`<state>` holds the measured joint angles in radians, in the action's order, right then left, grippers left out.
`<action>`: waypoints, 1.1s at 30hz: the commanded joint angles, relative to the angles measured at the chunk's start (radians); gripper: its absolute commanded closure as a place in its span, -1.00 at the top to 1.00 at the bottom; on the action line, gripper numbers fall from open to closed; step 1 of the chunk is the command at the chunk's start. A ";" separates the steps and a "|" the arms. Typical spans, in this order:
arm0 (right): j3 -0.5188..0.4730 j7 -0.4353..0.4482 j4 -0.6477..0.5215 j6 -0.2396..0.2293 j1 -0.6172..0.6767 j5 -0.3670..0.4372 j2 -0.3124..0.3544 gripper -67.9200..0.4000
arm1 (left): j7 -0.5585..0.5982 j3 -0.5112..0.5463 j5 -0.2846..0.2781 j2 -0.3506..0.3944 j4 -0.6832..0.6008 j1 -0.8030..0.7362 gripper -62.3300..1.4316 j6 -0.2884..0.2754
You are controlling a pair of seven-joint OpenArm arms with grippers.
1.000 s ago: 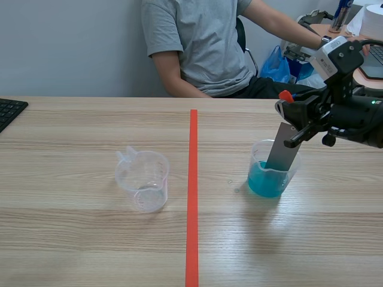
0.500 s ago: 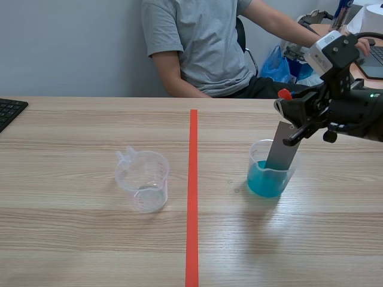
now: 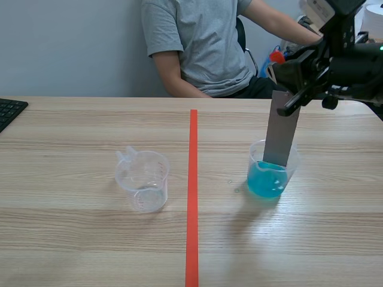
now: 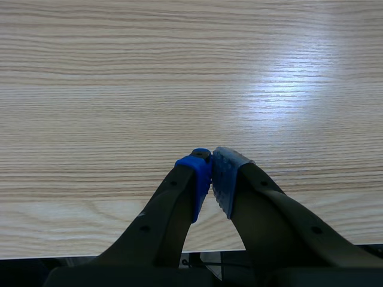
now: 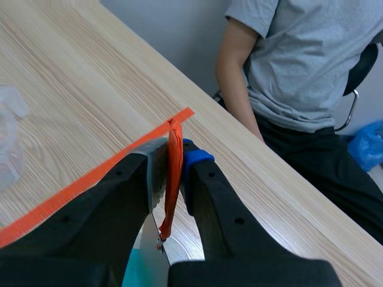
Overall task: Do the redox reaction experiment.
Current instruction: 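Hold the plate still in the solution, then raise the plate and point at it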
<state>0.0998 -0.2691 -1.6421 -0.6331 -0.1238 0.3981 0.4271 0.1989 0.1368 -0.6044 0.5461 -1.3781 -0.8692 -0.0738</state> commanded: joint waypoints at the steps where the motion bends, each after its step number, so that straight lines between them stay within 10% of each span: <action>1: -0.027 -0.007 -0.033 0.003 -0.026 0.029 0.019 -0.95 | 0.014 -0.002 -0.005 0.000 -0.009 0.003 -0.81 0.001; 33: -0.133 -0.186 -0.281 0.016 -0.026 0.246 0.019 -0.95 | 0.021 -0.002 -0.005 0.000 -0.009 0.003 -0.81 0.001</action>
<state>-0.0189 -0.4728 -1.9106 -0.6250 -0.1238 0.6369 0.4274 0.2104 0.1368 -0.6044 0.5461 -1.3781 -0.8692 -0.0738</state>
